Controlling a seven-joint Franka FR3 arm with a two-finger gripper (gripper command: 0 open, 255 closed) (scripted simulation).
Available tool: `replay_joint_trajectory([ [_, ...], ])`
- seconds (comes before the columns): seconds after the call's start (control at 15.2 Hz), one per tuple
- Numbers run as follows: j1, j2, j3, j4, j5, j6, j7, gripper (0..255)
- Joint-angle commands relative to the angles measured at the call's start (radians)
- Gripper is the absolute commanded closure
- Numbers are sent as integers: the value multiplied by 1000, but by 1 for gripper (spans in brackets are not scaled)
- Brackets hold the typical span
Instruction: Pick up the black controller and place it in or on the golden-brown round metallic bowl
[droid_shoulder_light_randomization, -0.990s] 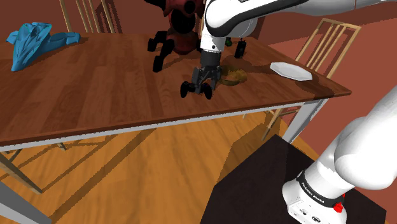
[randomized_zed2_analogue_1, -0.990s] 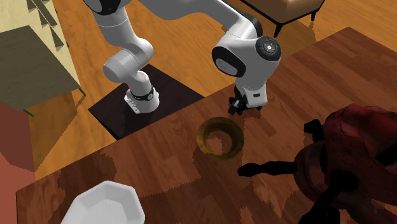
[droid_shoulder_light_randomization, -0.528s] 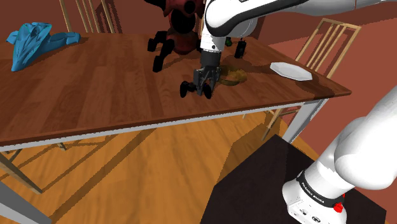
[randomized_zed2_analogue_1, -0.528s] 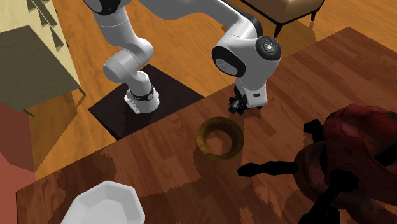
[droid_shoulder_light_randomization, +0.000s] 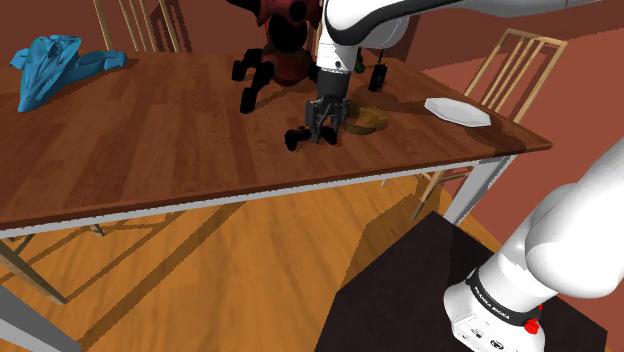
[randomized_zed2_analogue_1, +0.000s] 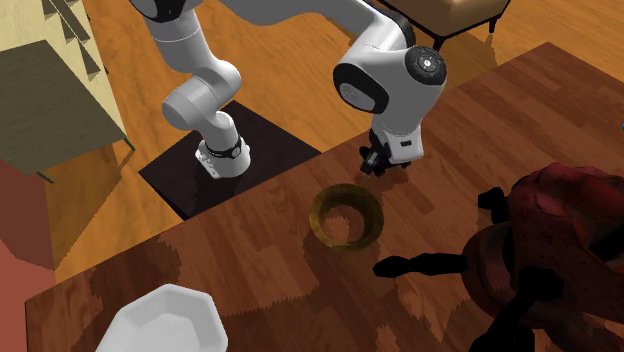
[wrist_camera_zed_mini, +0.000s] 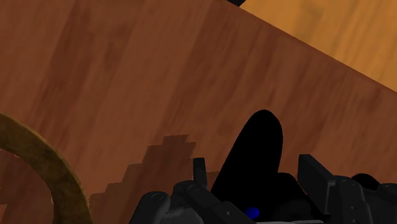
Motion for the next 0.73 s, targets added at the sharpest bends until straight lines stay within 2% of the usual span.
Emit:
replay_joint_trajectory([
  [0.0, 1, -6, 1, 21, -1, -27, 7, 255],
  [0.66, -1, -27, -2, 132, -4, -157, 25, 255],
])
